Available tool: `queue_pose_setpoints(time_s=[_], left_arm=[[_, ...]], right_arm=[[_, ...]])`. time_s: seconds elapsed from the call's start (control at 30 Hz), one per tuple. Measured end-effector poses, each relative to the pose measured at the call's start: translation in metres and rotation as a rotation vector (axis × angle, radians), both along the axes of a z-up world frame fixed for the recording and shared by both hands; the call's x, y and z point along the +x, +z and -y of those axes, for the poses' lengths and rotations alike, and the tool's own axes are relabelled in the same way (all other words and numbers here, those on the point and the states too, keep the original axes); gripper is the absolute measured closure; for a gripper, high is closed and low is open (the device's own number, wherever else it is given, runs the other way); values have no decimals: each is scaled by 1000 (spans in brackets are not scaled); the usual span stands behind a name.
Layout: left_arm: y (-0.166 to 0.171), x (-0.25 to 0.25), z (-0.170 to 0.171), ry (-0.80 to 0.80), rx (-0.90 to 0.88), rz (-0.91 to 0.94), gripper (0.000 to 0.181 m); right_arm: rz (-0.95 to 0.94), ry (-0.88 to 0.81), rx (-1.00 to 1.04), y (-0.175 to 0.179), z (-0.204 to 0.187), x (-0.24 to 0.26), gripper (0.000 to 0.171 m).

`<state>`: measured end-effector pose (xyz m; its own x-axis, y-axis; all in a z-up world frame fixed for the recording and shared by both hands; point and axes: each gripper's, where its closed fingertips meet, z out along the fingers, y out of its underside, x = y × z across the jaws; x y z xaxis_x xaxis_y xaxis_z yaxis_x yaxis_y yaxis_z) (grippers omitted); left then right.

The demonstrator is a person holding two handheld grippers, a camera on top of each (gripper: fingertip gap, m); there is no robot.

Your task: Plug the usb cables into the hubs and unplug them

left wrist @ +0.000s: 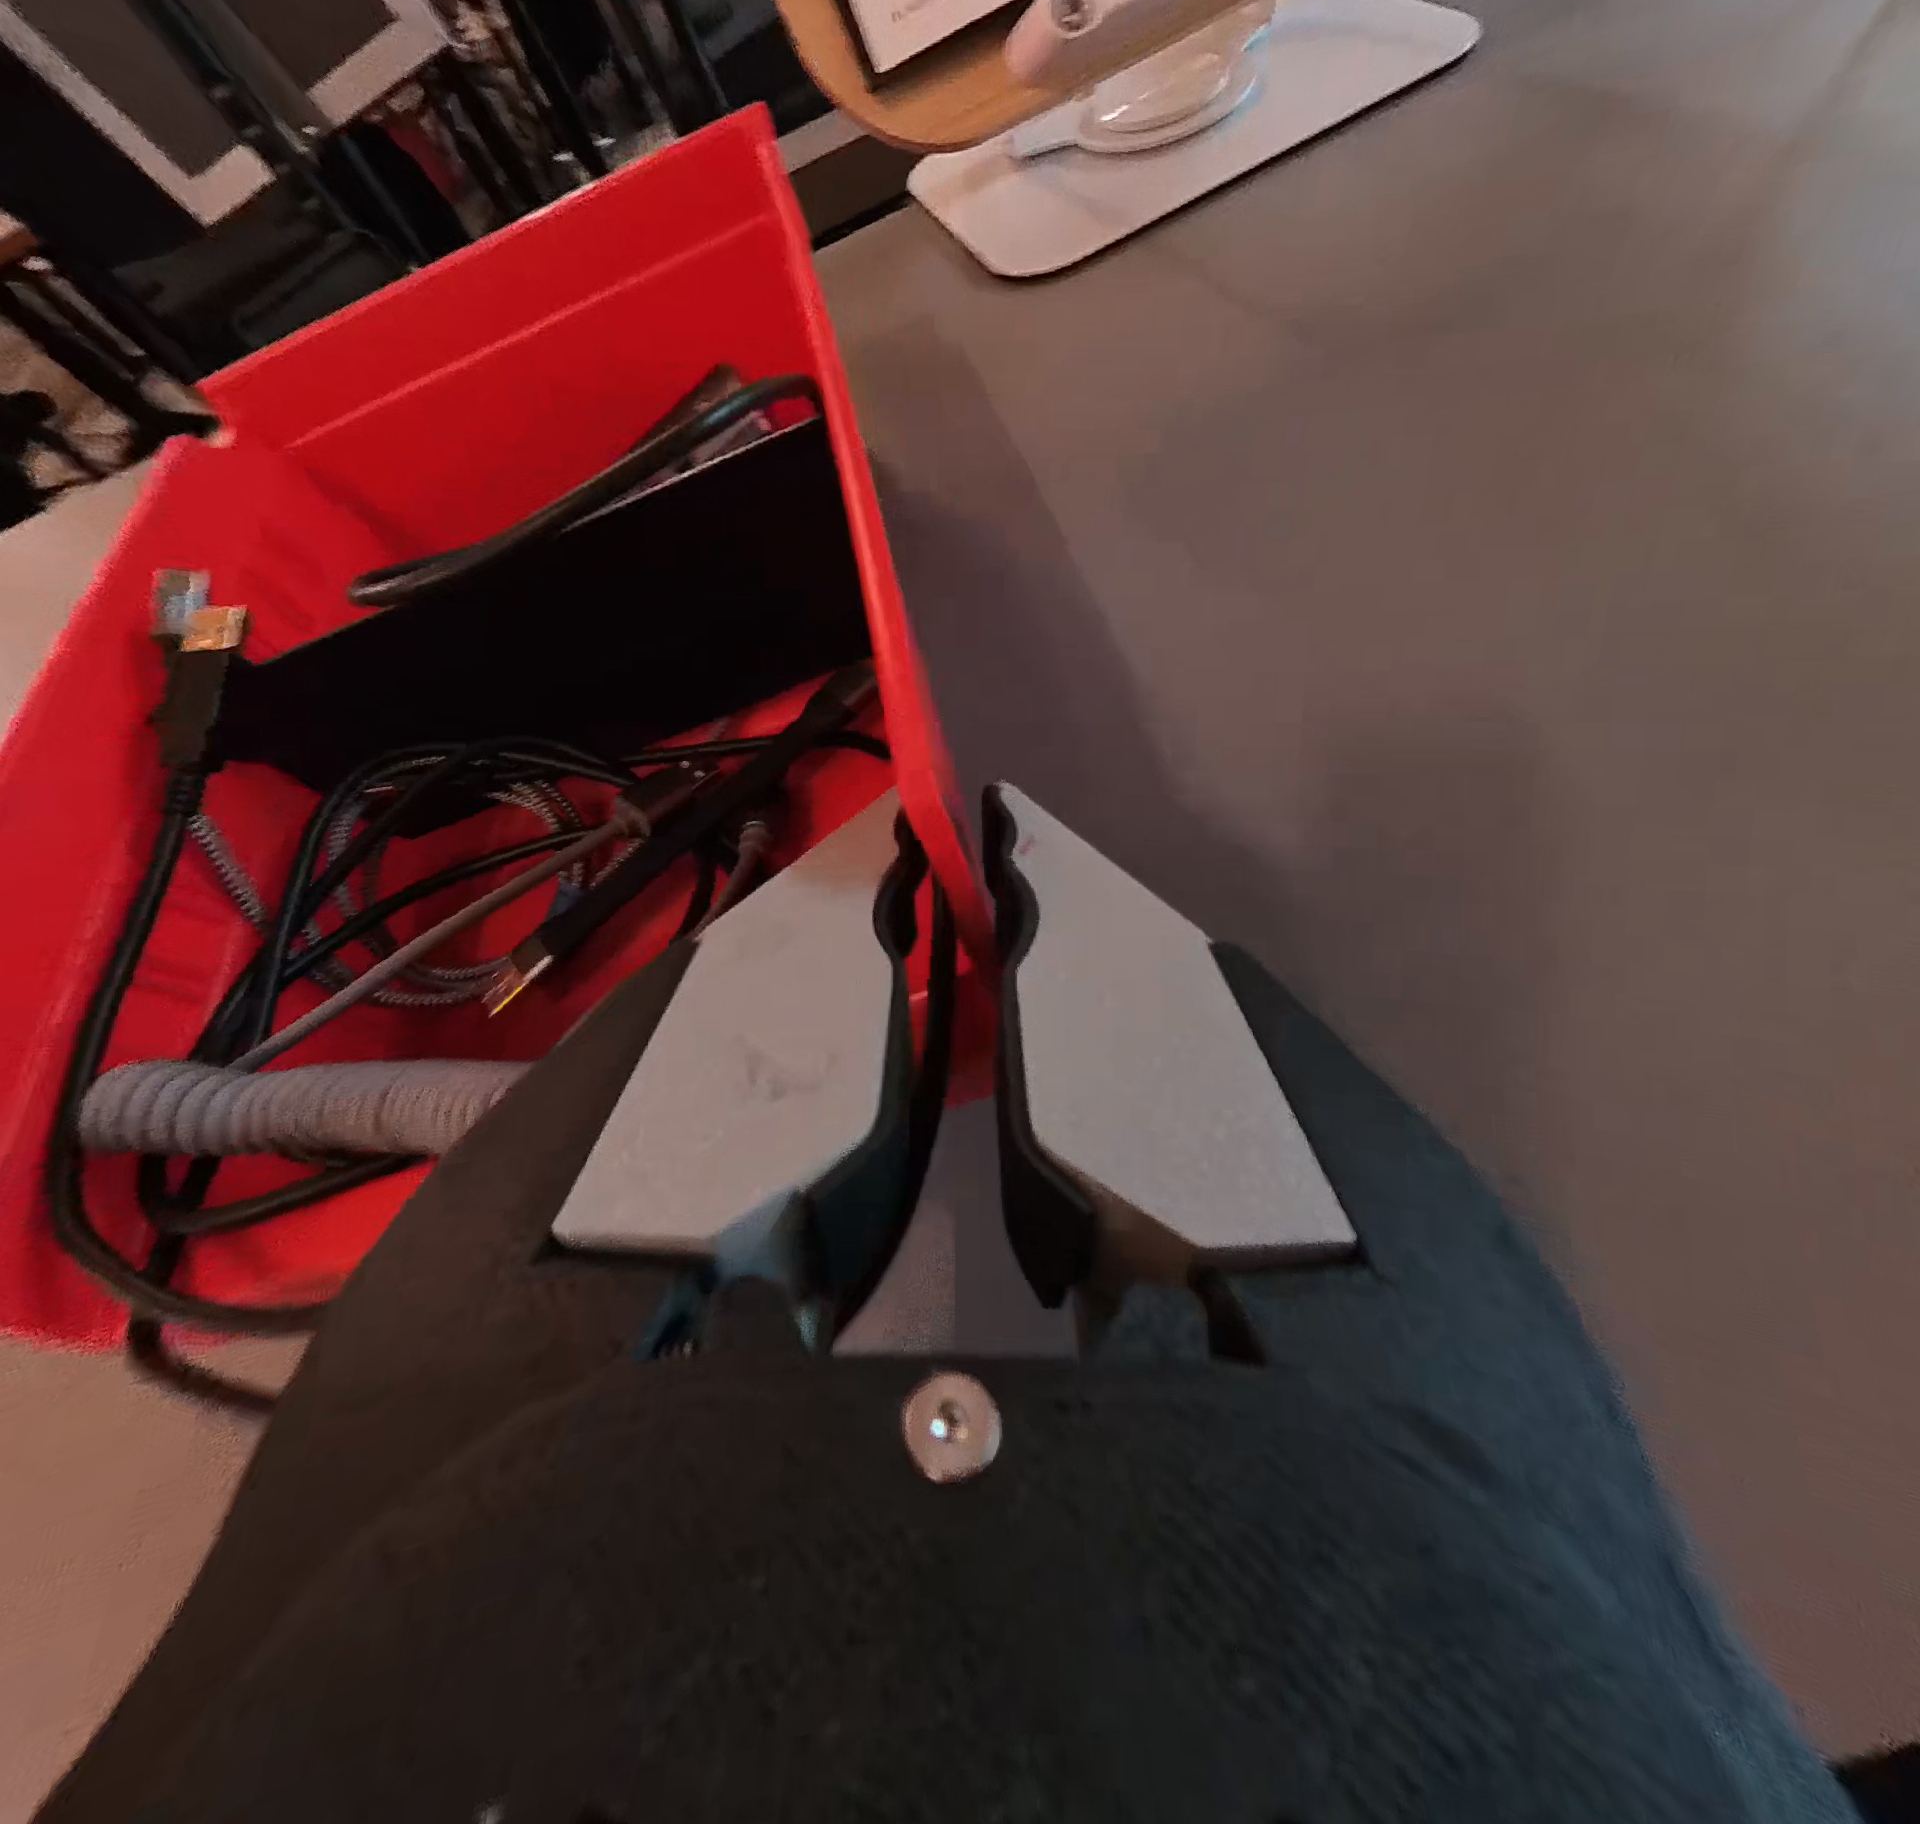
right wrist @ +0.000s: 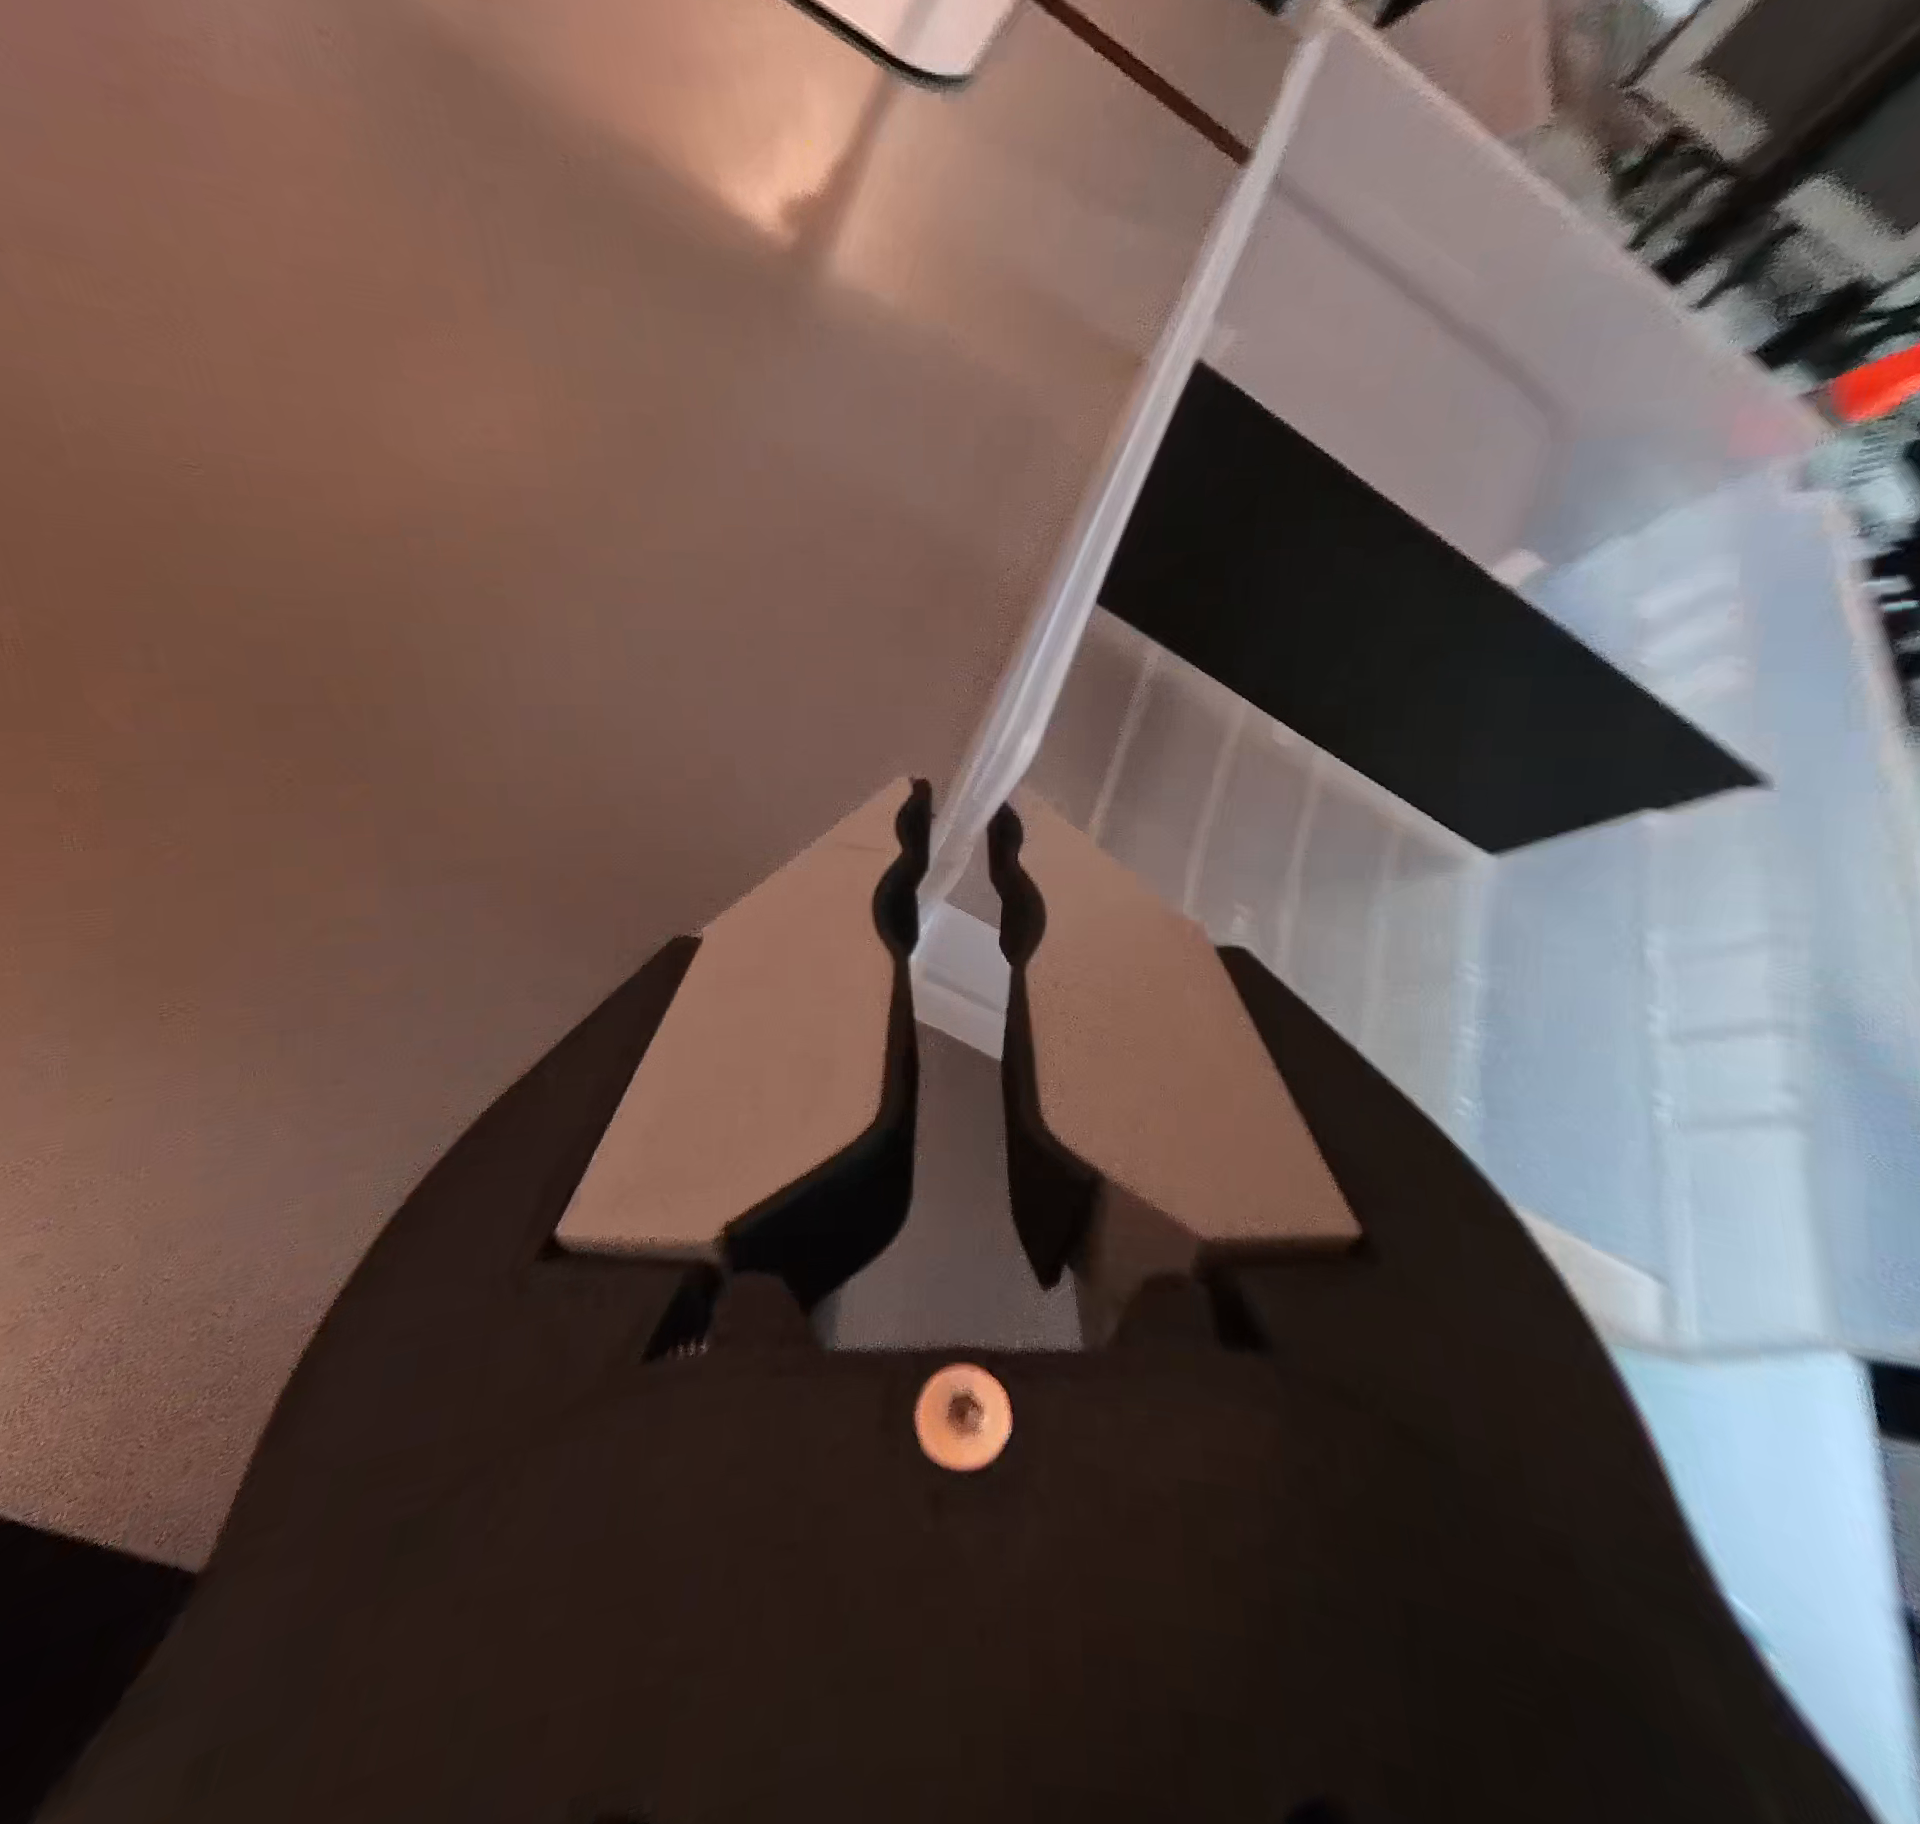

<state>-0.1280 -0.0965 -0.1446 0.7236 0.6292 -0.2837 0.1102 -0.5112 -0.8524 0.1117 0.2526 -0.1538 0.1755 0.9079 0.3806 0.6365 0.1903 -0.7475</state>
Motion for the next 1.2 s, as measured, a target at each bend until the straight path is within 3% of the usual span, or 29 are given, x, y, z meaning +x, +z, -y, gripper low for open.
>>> queue_pose_setpoints(time_s=[0.07,0.17,0.3,0.5,0.6,0.8,1.0,1.2], left_arm=[[-1,-10,14,48,-35,-33,177],[-2,-16,24,43,85,67,179],[-2,-27,43,92,100,85,178],[-3,-21,46,147,156,103,177],[-2,-6,32,121,170,90,180],[9,11,16,61,132,78,169],[56,42,2,-78,164,110,126],[63,80,-96,-361,102,164,112]], right_arm=[[-13,-4,47,1,-2,12,166],[-42,24,9,1,-2,28,167],[-54,-3,-13,2,-9,47,169],[-46,-103,98,3,-21,53,164],[-29,-94,124,3,-16,39,164],[11,-44,108,7,-4,18,162],[-90,159,-57,61,54,10,120],[-231,462,-129,107,132,-63,108]])
